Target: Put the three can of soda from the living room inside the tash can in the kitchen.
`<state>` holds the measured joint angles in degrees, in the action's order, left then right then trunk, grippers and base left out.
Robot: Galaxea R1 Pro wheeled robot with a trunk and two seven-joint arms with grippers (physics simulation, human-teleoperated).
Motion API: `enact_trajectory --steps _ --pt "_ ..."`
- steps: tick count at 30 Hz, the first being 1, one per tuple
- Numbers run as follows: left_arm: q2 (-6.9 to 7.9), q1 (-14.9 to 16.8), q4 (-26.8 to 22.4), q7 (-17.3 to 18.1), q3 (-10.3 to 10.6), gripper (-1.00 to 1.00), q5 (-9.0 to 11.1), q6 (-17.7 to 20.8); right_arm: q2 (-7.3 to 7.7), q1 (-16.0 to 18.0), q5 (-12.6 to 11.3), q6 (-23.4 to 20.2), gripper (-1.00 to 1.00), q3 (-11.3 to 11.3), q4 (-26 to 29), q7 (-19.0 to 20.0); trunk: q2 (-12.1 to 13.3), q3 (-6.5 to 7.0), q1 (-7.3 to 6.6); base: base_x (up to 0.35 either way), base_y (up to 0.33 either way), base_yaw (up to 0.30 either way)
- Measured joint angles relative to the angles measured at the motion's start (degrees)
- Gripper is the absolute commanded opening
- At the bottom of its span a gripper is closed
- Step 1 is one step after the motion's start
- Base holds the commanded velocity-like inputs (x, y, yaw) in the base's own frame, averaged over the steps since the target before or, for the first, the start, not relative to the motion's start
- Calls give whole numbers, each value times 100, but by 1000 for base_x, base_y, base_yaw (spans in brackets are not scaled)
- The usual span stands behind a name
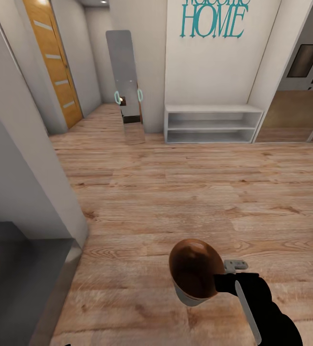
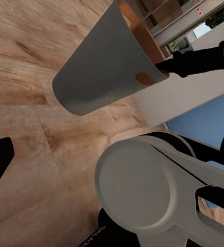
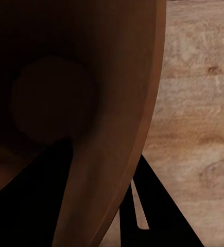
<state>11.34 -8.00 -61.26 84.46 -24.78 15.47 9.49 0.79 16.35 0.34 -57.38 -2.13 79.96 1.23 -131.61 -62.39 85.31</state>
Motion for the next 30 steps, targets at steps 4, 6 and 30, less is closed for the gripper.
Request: enact_trajectory --steps 4,6,30 --pt "0 0 0 0 -5 100 0 0 0 -1 8 -7 -100 0 1 -1 0 0 0 0 0 0" --pt "0 0 0 0 -6 100 0 0 0 -2 4 -9 -100 0 1 -1 0 0 0 0 0 0" --pt "1 0 0 0 -9 100 0 0 -3 -2 7 -17 -100 -1 0 0 0 0 0 0 0 0"
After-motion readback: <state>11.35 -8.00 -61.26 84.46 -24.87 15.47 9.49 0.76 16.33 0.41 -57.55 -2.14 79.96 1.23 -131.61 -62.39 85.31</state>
